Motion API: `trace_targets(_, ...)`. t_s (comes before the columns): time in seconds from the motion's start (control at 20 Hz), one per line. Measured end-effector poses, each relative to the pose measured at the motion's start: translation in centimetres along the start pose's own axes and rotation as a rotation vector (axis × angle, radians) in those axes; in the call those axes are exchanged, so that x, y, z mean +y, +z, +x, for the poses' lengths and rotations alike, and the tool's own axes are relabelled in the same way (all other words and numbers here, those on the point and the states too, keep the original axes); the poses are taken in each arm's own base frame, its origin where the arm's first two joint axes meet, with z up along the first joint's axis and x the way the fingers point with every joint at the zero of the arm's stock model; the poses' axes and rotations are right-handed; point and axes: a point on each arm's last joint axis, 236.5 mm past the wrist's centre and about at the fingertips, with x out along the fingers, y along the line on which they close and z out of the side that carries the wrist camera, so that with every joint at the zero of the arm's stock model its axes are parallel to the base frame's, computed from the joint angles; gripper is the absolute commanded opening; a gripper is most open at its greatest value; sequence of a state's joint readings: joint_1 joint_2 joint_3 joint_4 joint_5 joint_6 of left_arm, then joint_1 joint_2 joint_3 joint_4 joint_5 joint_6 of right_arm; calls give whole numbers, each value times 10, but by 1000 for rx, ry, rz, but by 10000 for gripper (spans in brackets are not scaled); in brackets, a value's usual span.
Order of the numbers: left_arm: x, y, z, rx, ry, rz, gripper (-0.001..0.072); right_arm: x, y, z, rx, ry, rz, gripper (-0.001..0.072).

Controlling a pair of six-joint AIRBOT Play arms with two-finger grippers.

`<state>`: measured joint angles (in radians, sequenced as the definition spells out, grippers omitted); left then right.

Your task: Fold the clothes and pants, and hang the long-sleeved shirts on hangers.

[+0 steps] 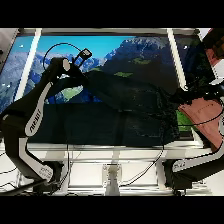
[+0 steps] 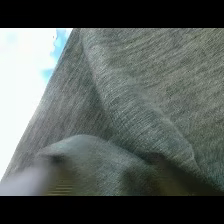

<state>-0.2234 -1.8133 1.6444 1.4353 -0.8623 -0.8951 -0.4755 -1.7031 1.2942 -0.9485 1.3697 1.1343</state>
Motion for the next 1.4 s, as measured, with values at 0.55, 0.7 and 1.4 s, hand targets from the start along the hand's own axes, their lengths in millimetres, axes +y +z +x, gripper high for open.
trace_targets(0.55, 105, -105, -107, 82, 75, -562, 545, 6, 2, 0, -8, 26, 12, 200)
trace_targets(0.7, 120, -175, -126, 130, 22, -736, 546, 6, 2, 0, -10, 26, 11, 200)
trace_targets(1.4, 98, -298, -97, 86, -136, -1012, 547, 9, 4, 0, -16, 39, 56, 200)
